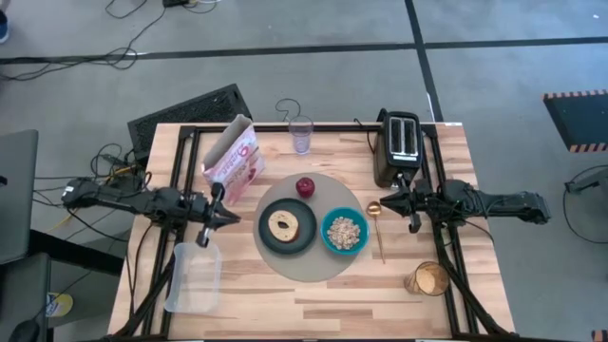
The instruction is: Arrange a breakfast setting
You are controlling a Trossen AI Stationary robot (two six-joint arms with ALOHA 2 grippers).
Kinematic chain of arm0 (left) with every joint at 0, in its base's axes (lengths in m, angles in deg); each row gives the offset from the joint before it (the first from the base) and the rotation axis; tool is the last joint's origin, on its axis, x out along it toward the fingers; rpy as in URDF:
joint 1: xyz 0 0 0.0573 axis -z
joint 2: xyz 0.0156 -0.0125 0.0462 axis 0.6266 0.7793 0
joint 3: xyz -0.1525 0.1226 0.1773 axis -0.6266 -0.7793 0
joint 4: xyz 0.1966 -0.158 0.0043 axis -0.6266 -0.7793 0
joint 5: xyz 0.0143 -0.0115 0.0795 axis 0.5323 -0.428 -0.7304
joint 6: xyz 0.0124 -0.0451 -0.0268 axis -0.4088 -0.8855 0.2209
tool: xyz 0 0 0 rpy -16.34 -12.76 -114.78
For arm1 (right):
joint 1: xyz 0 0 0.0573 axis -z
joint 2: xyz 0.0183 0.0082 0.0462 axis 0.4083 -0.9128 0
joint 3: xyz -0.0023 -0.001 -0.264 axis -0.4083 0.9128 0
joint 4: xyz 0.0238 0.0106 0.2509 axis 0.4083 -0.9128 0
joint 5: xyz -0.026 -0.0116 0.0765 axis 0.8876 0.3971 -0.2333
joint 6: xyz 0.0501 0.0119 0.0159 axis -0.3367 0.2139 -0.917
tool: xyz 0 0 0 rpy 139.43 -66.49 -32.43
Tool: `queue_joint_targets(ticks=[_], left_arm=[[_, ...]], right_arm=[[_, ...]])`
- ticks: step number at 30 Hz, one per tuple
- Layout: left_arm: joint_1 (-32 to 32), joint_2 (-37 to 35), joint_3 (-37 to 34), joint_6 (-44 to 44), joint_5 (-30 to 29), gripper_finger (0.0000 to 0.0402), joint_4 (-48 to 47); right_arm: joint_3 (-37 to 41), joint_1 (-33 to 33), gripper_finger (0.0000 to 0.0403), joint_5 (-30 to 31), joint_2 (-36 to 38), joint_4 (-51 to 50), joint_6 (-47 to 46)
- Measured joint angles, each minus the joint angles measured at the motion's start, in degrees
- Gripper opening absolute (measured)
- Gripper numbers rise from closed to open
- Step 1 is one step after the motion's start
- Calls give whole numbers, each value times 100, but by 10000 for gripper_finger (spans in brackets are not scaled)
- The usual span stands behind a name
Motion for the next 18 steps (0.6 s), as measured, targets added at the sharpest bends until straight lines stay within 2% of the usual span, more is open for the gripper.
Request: queue_joint_targets(ticks=[8,14,18], left_arm=[[-411,0,-2,29,-152,20,-194],[-424,0,-4,33,-405,20,-218],[-424,2,-4,46,-647,20,-664]], right_arm=[[4,9,72,0,0,-21,13],[7,11,72,-2,0,-29,13],[9,11,72,-2,0,-36,13]])
